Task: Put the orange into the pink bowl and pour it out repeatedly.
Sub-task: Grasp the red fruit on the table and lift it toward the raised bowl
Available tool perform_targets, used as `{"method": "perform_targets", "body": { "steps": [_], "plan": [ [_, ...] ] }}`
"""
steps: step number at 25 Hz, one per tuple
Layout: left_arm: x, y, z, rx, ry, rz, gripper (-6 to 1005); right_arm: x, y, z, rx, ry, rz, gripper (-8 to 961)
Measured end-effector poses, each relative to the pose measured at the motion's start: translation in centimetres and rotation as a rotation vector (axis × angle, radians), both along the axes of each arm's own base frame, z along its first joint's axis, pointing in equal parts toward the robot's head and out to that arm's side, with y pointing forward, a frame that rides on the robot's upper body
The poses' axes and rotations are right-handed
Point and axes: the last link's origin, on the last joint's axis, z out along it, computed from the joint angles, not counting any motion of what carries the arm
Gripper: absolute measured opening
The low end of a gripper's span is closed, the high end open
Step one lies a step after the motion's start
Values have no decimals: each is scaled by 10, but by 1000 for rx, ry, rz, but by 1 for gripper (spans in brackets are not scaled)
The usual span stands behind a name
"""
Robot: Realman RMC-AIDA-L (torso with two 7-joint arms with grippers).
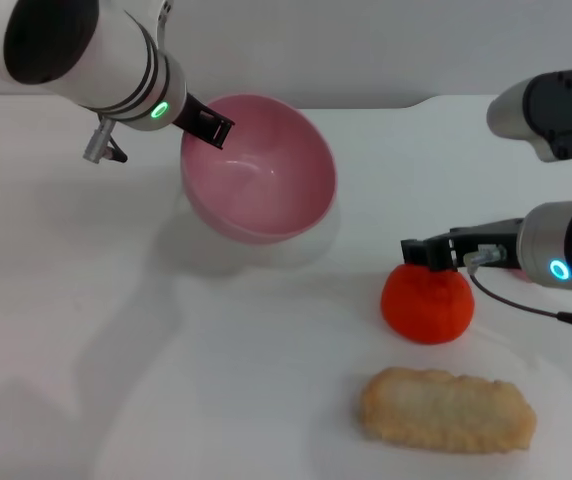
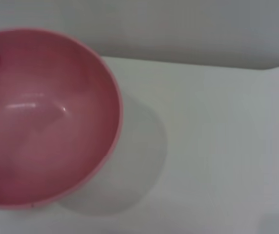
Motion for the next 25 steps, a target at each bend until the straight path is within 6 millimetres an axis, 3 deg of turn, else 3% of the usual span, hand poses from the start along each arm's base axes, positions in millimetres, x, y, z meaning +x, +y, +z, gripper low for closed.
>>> {"method": "perform_targets", "body": {
  "steps": [15, 25],
  "plan": [
    [1, 1, 0, -3, 7, -14, 42, 14, 6, -30, -78, 9, -48, 610],
    [3, 0, -1, -19, 21, -31, 43, 22, 6, -49, -143, -28, -55, 547]
  ]
}}
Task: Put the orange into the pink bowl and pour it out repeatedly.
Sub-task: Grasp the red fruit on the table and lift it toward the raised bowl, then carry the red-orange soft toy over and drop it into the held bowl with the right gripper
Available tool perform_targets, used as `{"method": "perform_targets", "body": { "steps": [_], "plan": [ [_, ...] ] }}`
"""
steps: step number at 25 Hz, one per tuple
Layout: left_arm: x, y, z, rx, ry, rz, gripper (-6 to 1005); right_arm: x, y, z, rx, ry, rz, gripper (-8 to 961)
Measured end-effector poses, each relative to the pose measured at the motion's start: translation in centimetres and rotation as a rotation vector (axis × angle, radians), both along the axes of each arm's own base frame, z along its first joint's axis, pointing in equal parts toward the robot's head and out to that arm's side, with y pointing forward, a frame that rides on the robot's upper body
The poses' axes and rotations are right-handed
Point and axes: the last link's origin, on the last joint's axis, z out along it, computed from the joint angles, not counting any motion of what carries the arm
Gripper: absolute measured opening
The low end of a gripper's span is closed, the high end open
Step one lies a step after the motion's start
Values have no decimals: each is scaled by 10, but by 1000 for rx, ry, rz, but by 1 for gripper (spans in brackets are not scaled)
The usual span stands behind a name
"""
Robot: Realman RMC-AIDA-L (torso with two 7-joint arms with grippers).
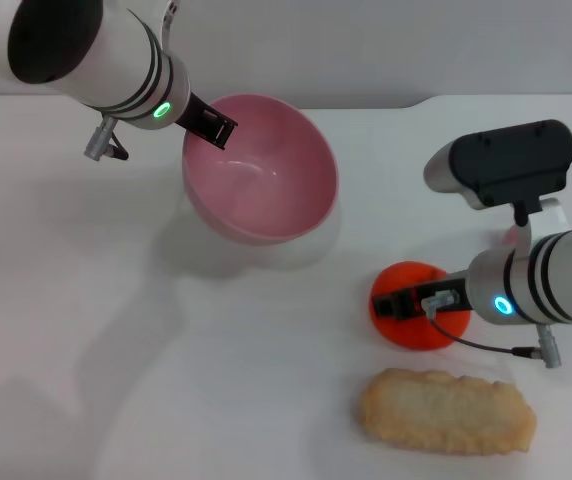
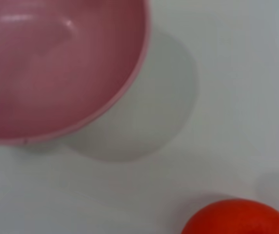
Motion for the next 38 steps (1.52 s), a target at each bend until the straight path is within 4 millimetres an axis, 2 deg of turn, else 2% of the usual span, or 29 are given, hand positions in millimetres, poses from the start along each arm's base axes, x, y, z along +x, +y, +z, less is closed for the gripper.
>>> {"method": "perform_targets", "body": {
  "steps": [6, 10, 13, 14, 15, 16, 20, 24, 30, 38],
  "plan": [
    [0, -1, 0, -4, 3, -3, 43, -9, -4, 2, -19, 2, 58, 509],
    [-1, -1, 0, -7, 4, 0, 42, -15, -4, 10, 9, 5, 92, 366],
    [-2, -2, -1, -9, 2, 0, 42, -24, -5, 29, 59, 1, 133, 286],
    [-3, -2, -1, -10, 4, -2, 42, -29, -4, 39, 88, -1, 148, 279],
    [-3, -2, -1, -10, 4, -2, 42, -35, -4, 60, 146, -22, 170, 271],
    [-3, -2, -1, -10, 4, -2, 42, -35, -4, 60, 146, -22, 170, 263],
    [-5, -3, -6, -24, -1, -6, 43, -52, -6, 97, 258, -51, 223, 232],
    [-4, -5, -15, -52, -21, -19, 43, -72, -8, 120, 333, -67, 300, 194],
    [3, -9, -29, -106, -63, -50, 43, -89, -5, 122, 340, -61, 370, 148],
    [21, -15, -43, -171, -150, -118, 43, -97, -3, 107, 303, -34, 407, 86]
  ]
}}
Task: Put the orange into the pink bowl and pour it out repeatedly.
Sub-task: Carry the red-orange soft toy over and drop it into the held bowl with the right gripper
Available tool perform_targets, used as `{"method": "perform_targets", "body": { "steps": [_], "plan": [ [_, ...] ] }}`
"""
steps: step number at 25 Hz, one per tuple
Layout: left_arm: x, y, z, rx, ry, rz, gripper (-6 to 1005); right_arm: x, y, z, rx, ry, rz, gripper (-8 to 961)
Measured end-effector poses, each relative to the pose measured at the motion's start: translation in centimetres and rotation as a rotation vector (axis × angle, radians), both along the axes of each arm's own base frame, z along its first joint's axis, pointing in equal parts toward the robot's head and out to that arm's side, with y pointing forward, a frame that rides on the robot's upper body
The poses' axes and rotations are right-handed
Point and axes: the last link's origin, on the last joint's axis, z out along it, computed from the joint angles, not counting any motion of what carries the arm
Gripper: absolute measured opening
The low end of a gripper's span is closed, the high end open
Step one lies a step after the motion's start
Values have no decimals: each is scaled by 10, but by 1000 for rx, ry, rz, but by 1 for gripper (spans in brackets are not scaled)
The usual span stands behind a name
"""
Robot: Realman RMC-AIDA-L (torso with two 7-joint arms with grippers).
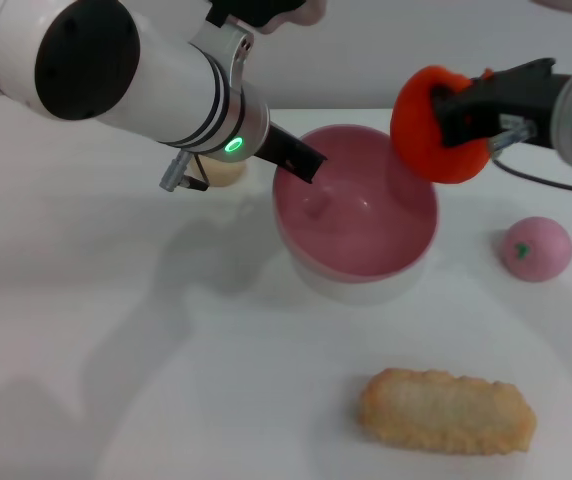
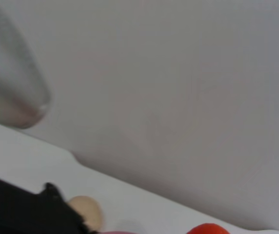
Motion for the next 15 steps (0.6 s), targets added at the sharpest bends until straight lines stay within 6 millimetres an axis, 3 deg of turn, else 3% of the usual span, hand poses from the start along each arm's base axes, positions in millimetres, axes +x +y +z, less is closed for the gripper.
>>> {"method": "perform_targets", "body": {
  "steps": [8, 14, 15],
  "plan": [
    [4, 0, 0, 0, -9, -12, 44, -9, -4, -21, -68, 21, 48, 57],
    [4, 0, 0, 3, -10, -17, 44, -7, -3, -24, -74, 14, 45, 52],
    [5, 0, 0, 4, -10, -18, 44, -7, -3, -23, -71, 14, 44, 110]
  ]
}}
